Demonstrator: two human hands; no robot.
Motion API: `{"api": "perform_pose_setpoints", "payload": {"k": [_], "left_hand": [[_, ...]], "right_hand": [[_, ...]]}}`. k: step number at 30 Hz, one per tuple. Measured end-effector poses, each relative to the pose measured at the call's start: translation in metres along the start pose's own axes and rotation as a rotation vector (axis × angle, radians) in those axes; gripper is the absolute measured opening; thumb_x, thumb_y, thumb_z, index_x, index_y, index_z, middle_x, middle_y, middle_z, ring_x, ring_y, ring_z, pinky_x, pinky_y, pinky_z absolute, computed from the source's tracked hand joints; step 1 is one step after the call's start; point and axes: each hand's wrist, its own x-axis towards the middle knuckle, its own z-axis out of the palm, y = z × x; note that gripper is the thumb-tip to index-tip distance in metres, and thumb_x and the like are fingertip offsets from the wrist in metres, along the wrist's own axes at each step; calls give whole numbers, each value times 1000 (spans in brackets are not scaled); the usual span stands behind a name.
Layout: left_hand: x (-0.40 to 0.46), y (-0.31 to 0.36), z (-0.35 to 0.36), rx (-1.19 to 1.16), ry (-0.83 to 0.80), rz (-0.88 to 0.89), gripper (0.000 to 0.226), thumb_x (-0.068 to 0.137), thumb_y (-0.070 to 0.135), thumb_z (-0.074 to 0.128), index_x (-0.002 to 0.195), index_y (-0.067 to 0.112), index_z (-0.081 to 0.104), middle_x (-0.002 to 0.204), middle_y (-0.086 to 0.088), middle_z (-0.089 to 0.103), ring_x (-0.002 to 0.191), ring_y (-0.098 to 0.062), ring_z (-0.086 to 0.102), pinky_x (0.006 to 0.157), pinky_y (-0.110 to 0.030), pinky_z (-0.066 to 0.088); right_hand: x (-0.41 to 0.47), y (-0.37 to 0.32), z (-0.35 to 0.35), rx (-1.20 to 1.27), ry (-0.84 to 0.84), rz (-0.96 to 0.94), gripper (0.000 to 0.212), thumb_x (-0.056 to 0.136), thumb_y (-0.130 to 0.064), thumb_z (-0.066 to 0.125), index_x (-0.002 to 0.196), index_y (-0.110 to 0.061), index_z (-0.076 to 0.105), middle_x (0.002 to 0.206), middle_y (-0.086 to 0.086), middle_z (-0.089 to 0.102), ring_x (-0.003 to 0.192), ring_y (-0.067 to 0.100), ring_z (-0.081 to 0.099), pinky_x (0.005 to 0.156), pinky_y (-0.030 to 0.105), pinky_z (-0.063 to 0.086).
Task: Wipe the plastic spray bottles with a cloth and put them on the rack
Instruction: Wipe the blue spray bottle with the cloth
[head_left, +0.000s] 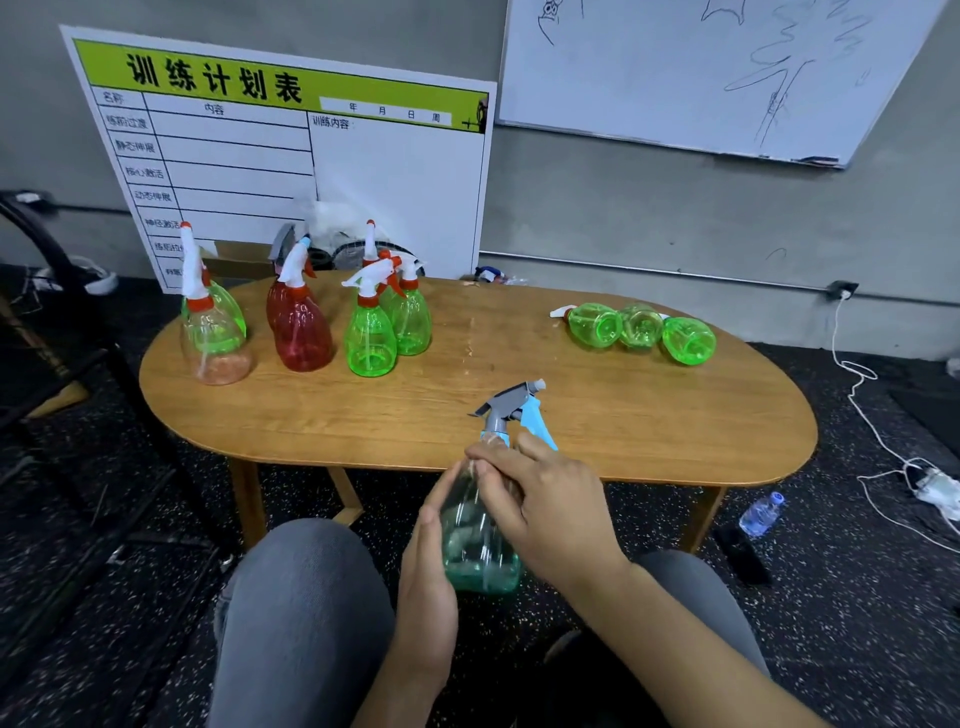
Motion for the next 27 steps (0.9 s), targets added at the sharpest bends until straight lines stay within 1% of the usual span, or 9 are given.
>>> {"api": "perform_pose_setpoints", "payload": {"k": [3,5,9,13,16,19,21,24,27], "left_hand": [[-1,-2,-3,-46,16,-34,60,104,69,31,146,38,60,145,1,67,135,-22,63,112,-52,49],[-2,-3,-5,-91,11,-56,62,107,67,26,149,34,57,142,-3,69,133,-24,65,106,-46,54],[-4,1,-4,-192,0,-88,62,110,63,23,153,30,53,140,-14,69,129,-33,66,98,-37,57],[-4,4,-2,-225,-28,-98,59,111,54,18,152,30,53,140,-11,70,130,-30,67,98,-35,56],[-4,7,0,-150,-24,-75,60,105,58,26,150,31,54,136,-6,72,127,-27,69,92,-35,60],[-7,10,1,-57,-45,-20,70,96,76,47,150,33,54,142,1,69,130,-25,67,103,-53,55],[-9,10,0,-20,-58,-3,82,81,82,68,149,39,54,147,2,65,133,-26,65,108,-60,51],[-8,8,0,-46,-78,16,90,72,70,85,151,40,53,151,2,61,139,-28,60,113,-62,47],[-7,7,2,-137,-92,-8,86,77,54,84,153,39,48,146,-1,65,134,-26,64,107,-52,54]], "right_hand": [[-5,-9,2,9,-17,-27,31,101,-43,50,116,-36,76,84,-13,53,59,7,54,47,25,41],[-18,-13,0,54,-43,-138,27,102,-36,55,118,-32,75,86,-11,55,65,7,54,50,27,47],[-53,-6,-3,96,-76,-451,23,98,-25,67,119,-26,77,90,-7,55,74,12,56,60,24,48],[-51,3,-6,75,-92,-557,23,98,-26,68,120,-24,78,93,-6,49,74,14,56,58,26,48],[-30,9,-6,81,-33,-444,25,103,-30,59,119,-26,79,92,-9,48,72,8,52,58,21,43],[-7,18,-2,161,33,-168,28,105,-32,56,121,-26,78,81,-15,42,62,3,44,52,21,39],[-2,20,1,164,29,-107,30,105,-36,54,122,-27,77,82,-20,39,63,0,42,54,17,36],[-5,17,2,196,48,-97,32,108,-39,51,125,-27,76,83,-20,38,66,-2,41,58,11,34],[-14,21,6,291,117,-45,35,109,-39,51,127,-22,75,82,-14,46,65,3,46,56,16,39]]}}
